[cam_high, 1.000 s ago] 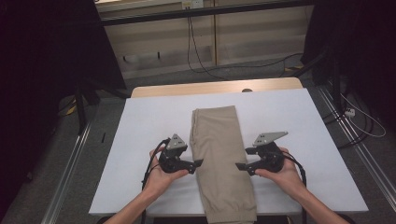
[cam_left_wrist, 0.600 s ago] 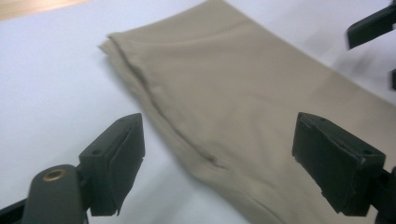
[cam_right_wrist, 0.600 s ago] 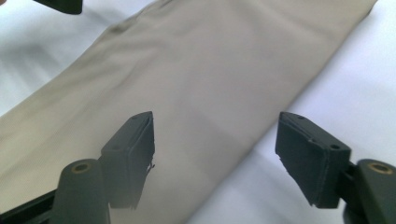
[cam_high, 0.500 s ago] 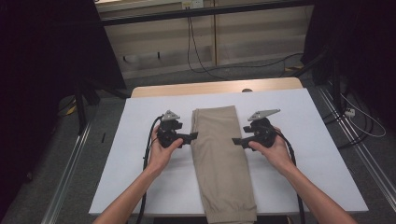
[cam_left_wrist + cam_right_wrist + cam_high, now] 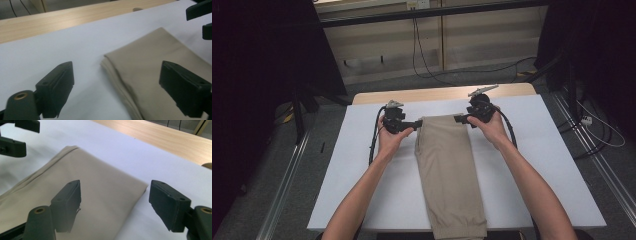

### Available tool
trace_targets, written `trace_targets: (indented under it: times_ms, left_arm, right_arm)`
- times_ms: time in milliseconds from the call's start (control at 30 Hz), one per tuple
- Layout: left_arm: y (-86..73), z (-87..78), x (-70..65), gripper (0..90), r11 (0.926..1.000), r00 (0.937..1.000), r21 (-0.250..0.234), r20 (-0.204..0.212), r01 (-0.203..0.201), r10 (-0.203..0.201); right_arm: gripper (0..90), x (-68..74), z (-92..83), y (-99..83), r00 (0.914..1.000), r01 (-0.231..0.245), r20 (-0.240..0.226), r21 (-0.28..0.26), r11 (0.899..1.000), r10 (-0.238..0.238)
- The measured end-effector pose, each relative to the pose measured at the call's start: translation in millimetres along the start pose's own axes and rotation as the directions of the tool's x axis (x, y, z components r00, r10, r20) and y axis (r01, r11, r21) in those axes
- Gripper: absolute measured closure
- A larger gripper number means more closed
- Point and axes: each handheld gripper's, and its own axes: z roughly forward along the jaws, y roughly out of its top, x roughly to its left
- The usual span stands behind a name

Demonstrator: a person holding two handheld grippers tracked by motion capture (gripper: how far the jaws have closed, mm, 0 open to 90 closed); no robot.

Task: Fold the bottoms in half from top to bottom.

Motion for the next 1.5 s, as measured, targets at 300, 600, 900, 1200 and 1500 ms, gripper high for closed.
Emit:
trace_targets:
  times_ms: [300, 600, 900, 1200, 1500]
  left_arm:
    - [17.0, 33.3, 12.0, 26.0, 0.9999, 0.9999, 0.006, -0.005, -0.011, 0.011]
    - [15.3, 45.8, 9.5, 37.7, 0.9973, 0.9997, 0.069, 0.0, -0.026, 0.026]
    - [13.1, 54.2, 6.7, 43.0, 0.9957, 0.9996, 0.088, 0.0, -0.028, 0.028]
    - [11.3, 51.8, 0.2, 82.6, 0.9921, 0.9935, 0.125, 0.113, -0.001, -0.013]
    - [20.6, 36.3, -1.2, 86.7, 0.9966, 0.9949, 0.044, 0.071, 0.069, -0.072]
  right_arm:
    - [41.1, -20.0, 48.1, 11.2, 0.9993, 0.02, 0.029, 0.077, 0.997, -0.022]
    - [44.6, -20.6, 59.8, 5.9, 0.9982, 0.027, 0.051, 0.095, 0.995, -0.032]
    - [57.7, -20.6, 55.7, 6.1, 0.999, 0.044, 0.004, 0.13, 0.991, -0.045]
    - [83.7, -15.5, 55.0, 7.7, 0.9979, 0.046, -0.051, 0.151, 0.987, -0.039]
    - [85.6, -17.8, 34.2, 16.9, 0.9979, -0.03, -0.056, 0.05, 0.998, 0.033]
